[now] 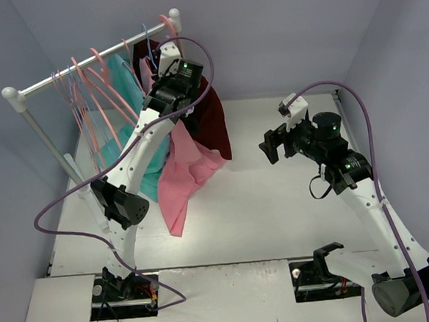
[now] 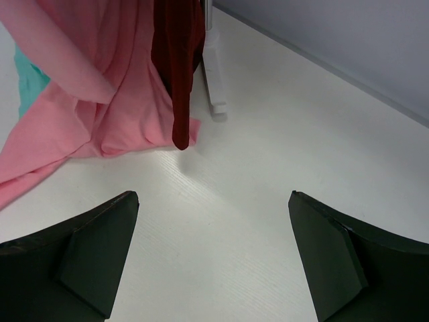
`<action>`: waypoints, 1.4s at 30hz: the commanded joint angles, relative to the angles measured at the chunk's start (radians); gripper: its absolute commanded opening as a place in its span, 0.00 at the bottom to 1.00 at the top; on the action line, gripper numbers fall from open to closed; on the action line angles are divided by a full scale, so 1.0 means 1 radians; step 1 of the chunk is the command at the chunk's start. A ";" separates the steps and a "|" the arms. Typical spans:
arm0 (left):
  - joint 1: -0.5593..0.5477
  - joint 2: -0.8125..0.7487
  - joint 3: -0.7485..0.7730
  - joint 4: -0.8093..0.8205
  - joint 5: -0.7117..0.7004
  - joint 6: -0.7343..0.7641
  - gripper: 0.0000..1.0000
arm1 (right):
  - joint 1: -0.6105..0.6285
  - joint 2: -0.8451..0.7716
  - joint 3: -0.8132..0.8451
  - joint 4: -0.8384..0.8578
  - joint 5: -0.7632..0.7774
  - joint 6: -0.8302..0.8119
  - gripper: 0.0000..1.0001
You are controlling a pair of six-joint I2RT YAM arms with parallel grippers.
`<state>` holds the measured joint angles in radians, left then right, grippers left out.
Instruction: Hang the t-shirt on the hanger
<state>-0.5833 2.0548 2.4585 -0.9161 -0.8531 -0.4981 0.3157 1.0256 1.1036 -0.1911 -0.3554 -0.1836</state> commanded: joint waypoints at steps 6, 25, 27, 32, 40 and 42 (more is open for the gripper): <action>-0.028 -0.119 -0.126 0.056 -0.005 -0.060 0.16 | 0.005 -0.020 0.010 0.062 0.028 -0.011 0.92; -0.086 -0.775 -0.437 0.048 0.315 0.328 0.79 | -0.003 -0.083 0.288 0.062 0.475 -0.044 1.00; -0.086 -0.941 -0.571 0.047 0.274 0.331 0.79 | -0.003 -0.116 0.280 0.061 0.558 -0.023 1.00; -0.086 -1.208 -0.773 0.012 0.180 0.314 0.79 | -0.004 -0.234 0.203 0.062 0.689 -0.025 1.00; -0.086 -1.421 -0.922 -0.107 0.079 0.299 0.79 | -0.003 -0.409 0.054 0.061 0.715 -0.005 1.00; -0.086 -1.440 -0.952 -0.122 0.056 0.288 0.79 | -0.003 -0.413 0.029 0.061 0.751 0.013 1.00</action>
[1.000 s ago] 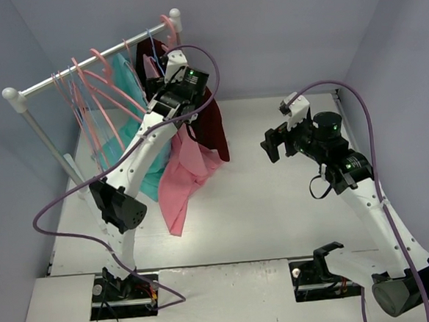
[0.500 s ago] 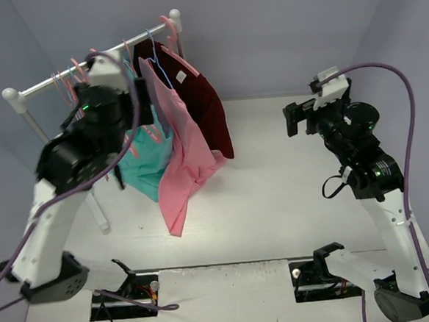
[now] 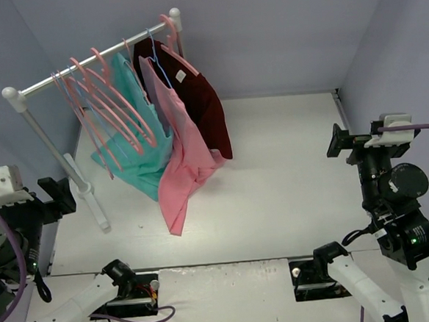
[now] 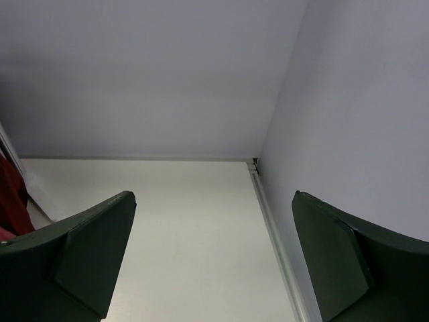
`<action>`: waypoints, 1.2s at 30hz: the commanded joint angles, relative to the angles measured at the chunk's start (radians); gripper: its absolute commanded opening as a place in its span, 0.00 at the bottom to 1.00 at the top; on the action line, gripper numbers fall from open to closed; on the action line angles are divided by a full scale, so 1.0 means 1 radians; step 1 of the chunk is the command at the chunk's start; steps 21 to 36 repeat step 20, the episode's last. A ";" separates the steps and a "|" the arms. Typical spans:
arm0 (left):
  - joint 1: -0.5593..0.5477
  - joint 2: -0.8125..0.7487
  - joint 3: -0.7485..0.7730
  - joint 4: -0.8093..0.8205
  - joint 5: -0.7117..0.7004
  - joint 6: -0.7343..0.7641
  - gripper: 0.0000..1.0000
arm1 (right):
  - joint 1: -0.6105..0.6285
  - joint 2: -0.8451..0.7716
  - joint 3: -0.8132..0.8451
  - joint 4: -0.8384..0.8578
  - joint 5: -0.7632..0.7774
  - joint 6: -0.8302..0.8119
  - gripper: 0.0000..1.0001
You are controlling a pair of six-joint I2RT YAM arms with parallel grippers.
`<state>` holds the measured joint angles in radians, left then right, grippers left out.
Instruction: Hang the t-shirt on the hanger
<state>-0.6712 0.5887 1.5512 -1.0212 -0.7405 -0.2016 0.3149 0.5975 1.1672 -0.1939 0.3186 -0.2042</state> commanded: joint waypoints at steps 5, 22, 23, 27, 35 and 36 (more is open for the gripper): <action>0.002 0.041 -0.086 -0.020 -0.056 -0.017 0.79 | -0.002 0.036 -0.044 0.060 0.103 0.060 1.00; 0.002 0.076 -0.075 -0.037 -0.055 -0.061 0.79 | -0.002 0.055 -0.041 0.060 0.101 0.051 1.00; 0.002 0.076 -0.075 -0.037 -0.055 -0.061 0.79 | -0.002 0.055 -0.041 0.060 0.101 0.051 1.00; 0.002 0.076 -0.075 -0.037 -0.055 -0.061 0.79 | -0.002 0.055 -0.041 0.060 0.101 0.051 1.00; 0.002 0.076 -0.075 -0.037 -0.055 -0.061 0.79 | -0.002 0.055 -0.041 0.060 0.101 0.051 1.00; 0.002 0.076 -0.075 -0.037 -0.055 -0.061 0.79 | -0.002 0.055 -0.041 0.060 0.101 0.051 1.00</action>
